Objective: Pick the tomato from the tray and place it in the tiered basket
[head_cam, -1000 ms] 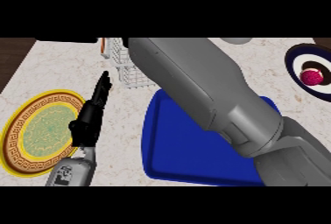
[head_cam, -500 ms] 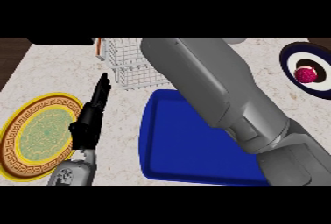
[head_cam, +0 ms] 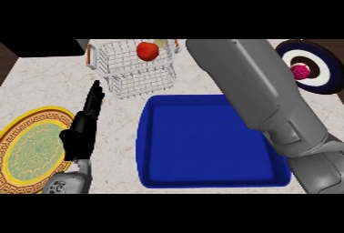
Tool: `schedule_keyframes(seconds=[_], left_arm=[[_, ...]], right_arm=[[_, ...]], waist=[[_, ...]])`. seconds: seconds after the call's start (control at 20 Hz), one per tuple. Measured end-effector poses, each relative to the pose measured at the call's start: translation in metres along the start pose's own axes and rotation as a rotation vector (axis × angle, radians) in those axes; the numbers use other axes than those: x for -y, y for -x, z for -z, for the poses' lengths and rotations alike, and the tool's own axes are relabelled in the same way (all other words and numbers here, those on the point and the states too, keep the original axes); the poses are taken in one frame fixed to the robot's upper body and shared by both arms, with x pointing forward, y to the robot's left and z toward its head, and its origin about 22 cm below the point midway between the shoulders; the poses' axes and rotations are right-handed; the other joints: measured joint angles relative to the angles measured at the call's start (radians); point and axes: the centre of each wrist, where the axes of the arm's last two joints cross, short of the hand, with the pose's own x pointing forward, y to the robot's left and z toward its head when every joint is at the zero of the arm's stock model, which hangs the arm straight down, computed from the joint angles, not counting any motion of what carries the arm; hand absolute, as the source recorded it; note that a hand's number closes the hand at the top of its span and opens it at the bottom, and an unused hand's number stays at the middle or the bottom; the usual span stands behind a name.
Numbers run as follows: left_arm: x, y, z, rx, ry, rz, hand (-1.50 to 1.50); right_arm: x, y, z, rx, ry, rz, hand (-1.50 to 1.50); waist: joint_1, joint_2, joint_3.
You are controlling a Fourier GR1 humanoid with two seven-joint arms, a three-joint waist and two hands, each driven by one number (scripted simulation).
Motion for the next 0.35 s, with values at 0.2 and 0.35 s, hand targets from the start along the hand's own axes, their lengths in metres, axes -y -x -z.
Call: schedule_keyframes(seconds=[0.2,0.35], left_arm=[[-0.011,0.004,-0.004,-0.020,-0.029,-0.001,0.00],[-0.018,0.010,-0.009,-0.035,-0.052,0.005,0.00]], right_arm=[[0.015,0.031,0.006,-0.029,0.002,0.091,-1.50],[0.031,0.058,0.009,-0.046,0.007,0.139,-1.50]], waist=[[-0.034,-0.012,0.001],[-0.057,-0.019,0.002]])
